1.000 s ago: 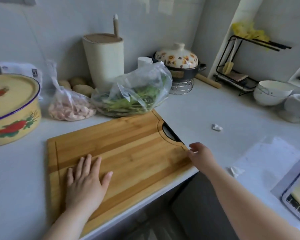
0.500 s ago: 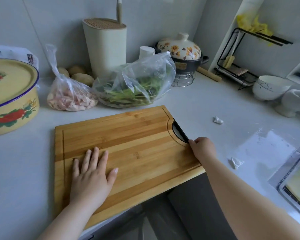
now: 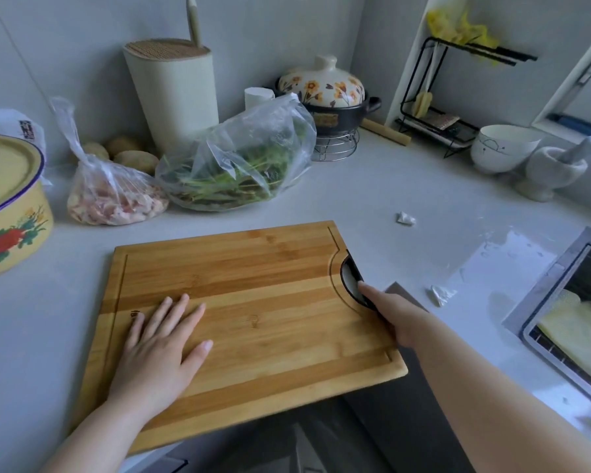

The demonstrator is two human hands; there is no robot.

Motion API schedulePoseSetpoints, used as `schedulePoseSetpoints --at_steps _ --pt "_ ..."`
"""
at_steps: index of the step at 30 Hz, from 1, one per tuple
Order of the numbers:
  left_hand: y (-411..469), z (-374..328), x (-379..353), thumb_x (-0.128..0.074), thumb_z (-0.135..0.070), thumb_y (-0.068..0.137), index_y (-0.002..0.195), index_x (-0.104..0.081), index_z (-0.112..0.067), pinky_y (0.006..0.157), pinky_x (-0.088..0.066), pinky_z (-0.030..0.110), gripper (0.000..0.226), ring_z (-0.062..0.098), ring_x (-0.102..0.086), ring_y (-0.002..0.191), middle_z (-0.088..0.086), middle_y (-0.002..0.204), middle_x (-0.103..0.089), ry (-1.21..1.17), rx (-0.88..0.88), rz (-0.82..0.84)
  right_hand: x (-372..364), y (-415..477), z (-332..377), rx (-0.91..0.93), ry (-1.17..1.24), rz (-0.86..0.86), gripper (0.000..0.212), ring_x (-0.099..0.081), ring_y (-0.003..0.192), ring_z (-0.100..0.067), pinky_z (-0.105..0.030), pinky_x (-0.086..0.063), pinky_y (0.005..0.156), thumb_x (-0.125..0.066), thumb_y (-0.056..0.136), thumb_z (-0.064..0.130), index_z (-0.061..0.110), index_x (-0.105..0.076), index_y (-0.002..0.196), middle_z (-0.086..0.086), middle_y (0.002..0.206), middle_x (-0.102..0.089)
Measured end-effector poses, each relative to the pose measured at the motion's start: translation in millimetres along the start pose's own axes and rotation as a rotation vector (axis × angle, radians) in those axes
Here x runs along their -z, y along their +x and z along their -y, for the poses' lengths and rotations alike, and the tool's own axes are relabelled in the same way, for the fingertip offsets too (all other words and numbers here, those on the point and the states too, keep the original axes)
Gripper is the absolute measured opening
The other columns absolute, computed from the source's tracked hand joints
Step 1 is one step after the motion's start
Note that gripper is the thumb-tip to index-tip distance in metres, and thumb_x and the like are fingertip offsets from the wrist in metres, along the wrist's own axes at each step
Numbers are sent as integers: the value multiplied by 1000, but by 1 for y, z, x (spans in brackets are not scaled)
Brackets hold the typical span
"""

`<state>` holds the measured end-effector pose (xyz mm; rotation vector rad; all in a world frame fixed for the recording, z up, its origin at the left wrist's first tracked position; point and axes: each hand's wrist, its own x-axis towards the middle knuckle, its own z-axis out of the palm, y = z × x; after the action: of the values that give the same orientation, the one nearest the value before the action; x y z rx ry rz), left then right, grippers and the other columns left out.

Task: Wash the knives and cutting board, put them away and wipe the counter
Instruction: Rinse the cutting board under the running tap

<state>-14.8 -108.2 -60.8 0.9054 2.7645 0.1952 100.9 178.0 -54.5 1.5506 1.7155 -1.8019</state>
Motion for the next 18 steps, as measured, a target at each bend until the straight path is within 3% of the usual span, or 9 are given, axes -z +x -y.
schedulePoseSetpoints --at_steps 2,4,7,10,12,16,18 --pt "-3 5 -1 -3 -72 72 143 -3 -37 114 10 31 80 -2 17 133 -22 145 15 -59 -40 -12 2 -4 -7 -65 -57 96 49 -61 98 -29 -44 -49 93 -54 84 54 8 -57 101 -12 107 -62" --pt "-6 10 -2 7 -71 55 143 -8 -37 113 12 28 96 -7 17 129 -25 139 15 -89 -69 2 7 -8 -18 -111 -84 220 46 -62 87 -26 -41 -52 81 -48 86 56 11 -55 95 -9 98 -63" --pt "-8 12 -4 6 -71 54 143 -9 -35 112 14 25 97 -7 17 130 -26 139 13 -108 -91 -14 12 -8 -30 -45 22 278 46 -63 84 -23 -35 -52 77 -47 88 52 9 -59 98 -8 93 -66" --pt "-9 10 -5 7 -71 54 142 -7 -34 110 16 23 97 -8 17 129 -27 138 13 -108 -102 -38 10 -8 -30 35 186 228 35 -67 62 -15 -27 -52 62 -48 93 36 7 -65 82 -4 69 -70" --pt "-8 11 -6 3 -72 55 142 -12 -34 110 15 22 97 -8 14 130 -27 139 9 -137 -106 -46 5 -7 -30 96 251 183 33 -64 50 -12 -21 -51 52 -48 94 30 8 -62 73 -1 57 -67" --pt "-7 13 -8 -9 -75 59 139 -21 -36 111 11 22 90 -8 7 130 -26 140 0 -193 -118 -39 1 -10 -26 124 254 160 36 -55 52 -12 -20 -46 54 -51 92 34 11 -55 64 -1 59 -58" --pt "-7 10 -6 -38 -68 76 136 -33 -33 112 4 23 70 -7 -1 132 -23 144 -12 -264 -109 -59 -1 -13 -25 130 214 114 34 -51 42 -8 -16 -43 42 -52 93 30 11 -54 65 1 53 -53"
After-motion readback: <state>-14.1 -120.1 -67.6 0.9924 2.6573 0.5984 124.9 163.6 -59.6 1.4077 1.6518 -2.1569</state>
